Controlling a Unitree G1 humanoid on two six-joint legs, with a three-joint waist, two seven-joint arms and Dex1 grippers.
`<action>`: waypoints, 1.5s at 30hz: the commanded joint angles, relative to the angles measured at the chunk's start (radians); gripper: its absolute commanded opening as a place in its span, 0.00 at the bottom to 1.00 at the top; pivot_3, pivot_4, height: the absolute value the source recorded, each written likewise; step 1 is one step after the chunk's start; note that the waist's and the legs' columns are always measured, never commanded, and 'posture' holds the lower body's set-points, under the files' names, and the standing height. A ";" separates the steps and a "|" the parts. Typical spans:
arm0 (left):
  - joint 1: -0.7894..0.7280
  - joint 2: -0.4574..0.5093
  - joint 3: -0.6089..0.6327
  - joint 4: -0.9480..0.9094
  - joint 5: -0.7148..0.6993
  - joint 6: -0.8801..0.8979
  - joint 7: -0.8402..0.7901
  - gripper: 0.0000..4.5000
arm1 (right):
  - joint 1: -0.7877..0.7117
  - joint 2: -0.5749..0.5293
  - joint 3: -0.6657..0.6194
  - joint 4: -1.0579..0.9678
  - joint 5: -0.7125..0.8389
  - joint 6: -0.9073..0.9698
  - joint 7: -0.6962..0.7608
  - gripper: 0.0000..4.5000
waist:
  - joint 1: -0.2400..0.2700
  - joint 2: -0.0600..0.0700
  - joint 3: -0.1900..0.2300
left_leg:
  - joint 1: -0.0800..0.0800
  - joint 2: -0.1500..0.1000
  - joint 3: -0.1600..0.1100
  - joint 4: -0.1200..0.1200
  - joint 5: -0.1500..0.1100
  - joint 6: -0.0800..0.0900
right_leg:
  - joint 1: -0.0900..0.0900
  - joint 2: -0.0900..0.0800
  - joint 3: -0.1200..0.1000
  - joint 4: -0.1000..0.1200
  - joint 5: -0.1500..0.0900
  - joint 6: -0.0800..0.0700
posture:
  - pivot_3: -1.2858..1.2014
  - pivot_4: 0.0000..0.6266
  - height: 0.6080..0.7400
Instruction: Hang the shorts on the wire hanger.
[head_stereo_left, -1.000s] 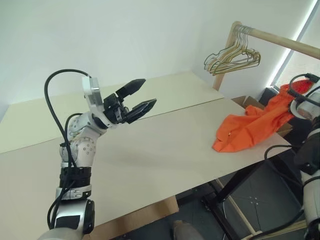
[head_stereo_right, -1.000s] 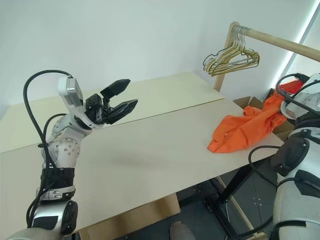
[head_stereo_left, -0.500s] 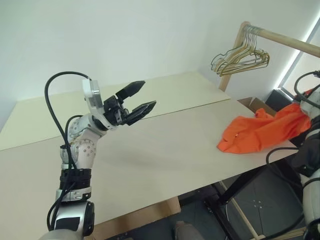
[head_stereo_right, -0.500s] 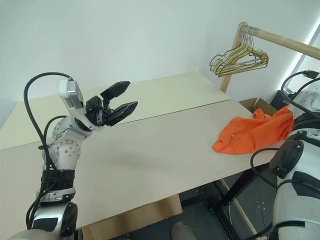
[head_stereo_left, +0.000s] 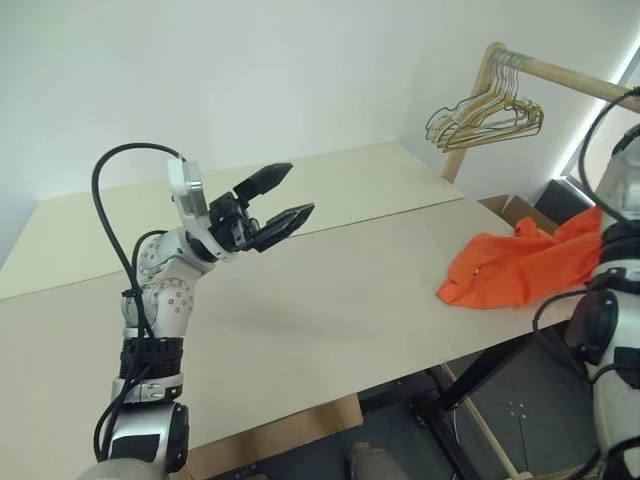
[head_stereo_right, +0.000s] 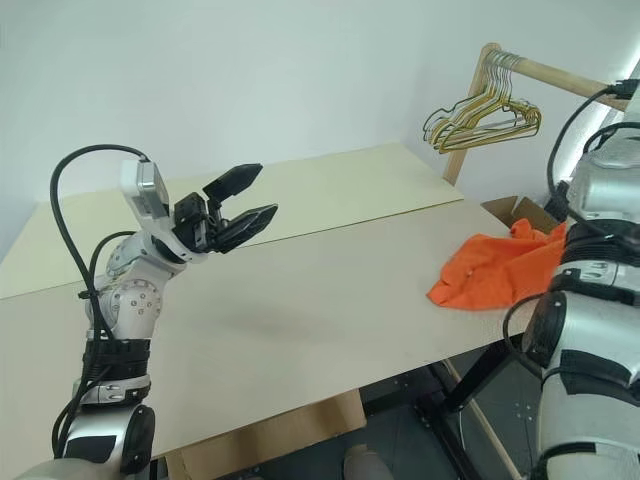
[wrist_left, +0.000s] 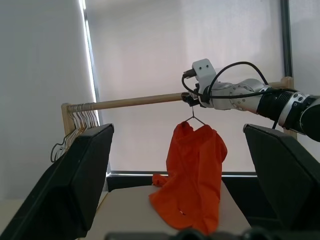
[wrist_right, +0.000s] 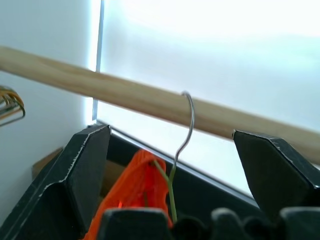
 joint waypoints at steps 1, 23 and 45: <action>0.013 0.036 0.020 -0.062 -0.004 0.007 0.017 1.00 | 0.030 0.023 0.097 -0.128 -0.051 -0.095 0.136 1.00 | 0.000 0.000 0.000 | 0.000 0.000 0.000 0.000 0.000 0.000 | 0.000 0.000 0.000 0.000 0.000 0.000 | 0.49 0.00 1.00; 0.346 0.300 0.134 -0.185 0.041 0.070 0.079 1.00 | 0.391 0.187 0.352 -0.587 0.026 -0.038 0.960 1.00 | 0.142 -0.001 0.000 | 0.007 0.001 -0.001 0.000 -0.001 0.001 | -0.001 0.000 -0.005 0.000 0.004 -0.006 | 0.56 0.00 1.00; 0.547 0.359 0.146 -0.246 0.110 0.059 0.058 1.00 | 0.560 0.107 0.428 -0.684 0.011 -0.126 1.261 1.00 | 0.256 -0.002 0.000 | -0.006 0.003 0.006 0.000 0.000 0.000 | -0.016 0.001 -0.010 0.002 0.003 -0.012 | 0.59 0.00 1.00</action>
